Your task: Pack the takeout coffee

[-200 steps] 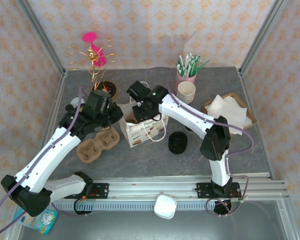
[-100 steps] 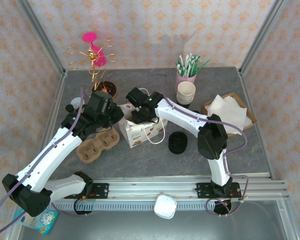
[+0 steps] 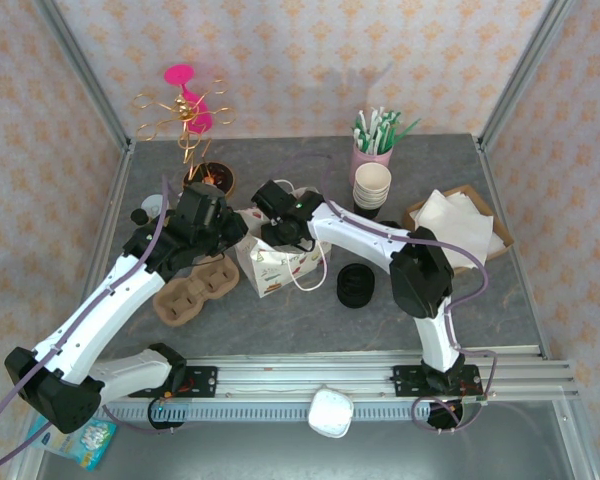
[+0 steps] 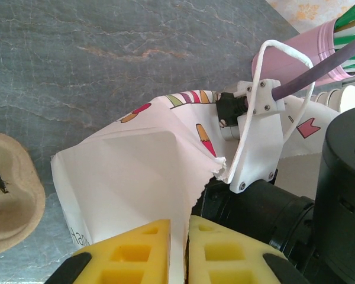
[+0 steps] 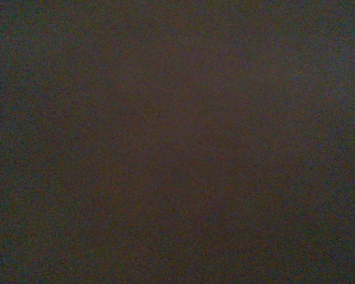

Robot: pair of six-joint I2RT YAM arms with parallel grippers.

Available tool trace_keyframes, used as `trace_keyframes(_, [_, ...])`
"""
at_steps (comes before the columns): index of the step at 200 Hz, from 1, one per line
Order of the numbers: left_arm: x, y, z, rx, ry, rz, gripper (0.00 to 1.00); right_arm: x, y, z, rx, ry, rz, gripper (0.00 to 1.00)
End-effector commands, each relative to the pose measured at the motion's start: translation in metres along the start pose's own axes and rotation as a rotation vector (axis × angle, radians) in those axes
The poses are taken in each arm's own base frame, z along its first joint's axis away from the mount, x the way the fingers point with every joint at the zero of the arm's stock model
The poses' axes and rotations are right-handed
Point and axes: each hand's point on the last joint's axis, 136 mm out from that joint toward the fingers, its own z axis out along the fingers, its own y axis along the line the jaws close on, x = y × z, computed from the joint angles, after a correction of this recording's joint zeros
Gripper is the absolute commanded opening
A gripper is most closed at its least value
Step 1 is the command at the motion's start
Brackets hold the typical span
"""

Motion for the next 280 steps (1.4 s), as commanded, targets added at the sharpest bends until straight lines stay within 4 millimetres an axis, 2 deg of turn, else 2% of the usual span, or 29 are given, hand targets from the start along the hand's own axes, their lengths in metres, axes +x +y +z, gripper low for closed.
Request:
trace_keyframes(1, [0.0,0.007,0.0,-0.026,-0.012,0.009,0.15,0.012,-0.003,0.008,0.03,0.039,-0.01,0.47])
trace_keyframes(55, [-0.001,0.008,-0.003,-0.031,-0.018,0.011,0.16,-0.004,0.001,-0.015,0.025,-0.001,-0.009,0.61])
trace_keyframes(120, [-0.005,0.02,-0.008,-0.096,-0.049,0.025,0.16,-0.025,0.016,-0.071,-0.056,-0.057,-0.003,0.83])
trace_keyframes(148, [-0.006,0.024,-0.007,-0.114,-0.054,0.029,0.16,-0.034,0.018,-0.096,-0.066,-0.085,-0.002,1.0])
trace_keyframes(179, [-0.008,0.021,-0.011,-0.104,-0.061,0.03,0.18,-0.043,0.022,-0.124,-0.104,-0.121,0.011,1.0])
trace_keyframes(205, [-0.013,0.014,-0.017,-0.087,-0.071,0.039,0.27,-0.05,0.024,-0.148,-0.134,-0.152,0.016,1.0])
trace_keyframes(230, [-0.024,0.002,-0.033,-0.056,-0.108,0.066,0.39,-0.059,0.026,-0.178,-0.198,-0.194,0.034,1.0])
trace_keyframes(244, [-0.029,-0.001,-0.041,-0.054,-0.121,0.098,0.49,-0.063,0.019,-0.192,-0.202,-0.22,0.057,1.0])
trace_keyframes(267, [-0.04,0.005,-0.057,-0.108,-0.163,0.152,0.58,-0.062,0.01,-0.212,-0.238,-0.242,0.098,1.0])
trace_keyframes(280, [-0.052,0.002,-0.07,-0.118,-0.203,0.199,0.64,-0.063,0.001,-0.228,-0.237,-0.278,0.123,1.0])
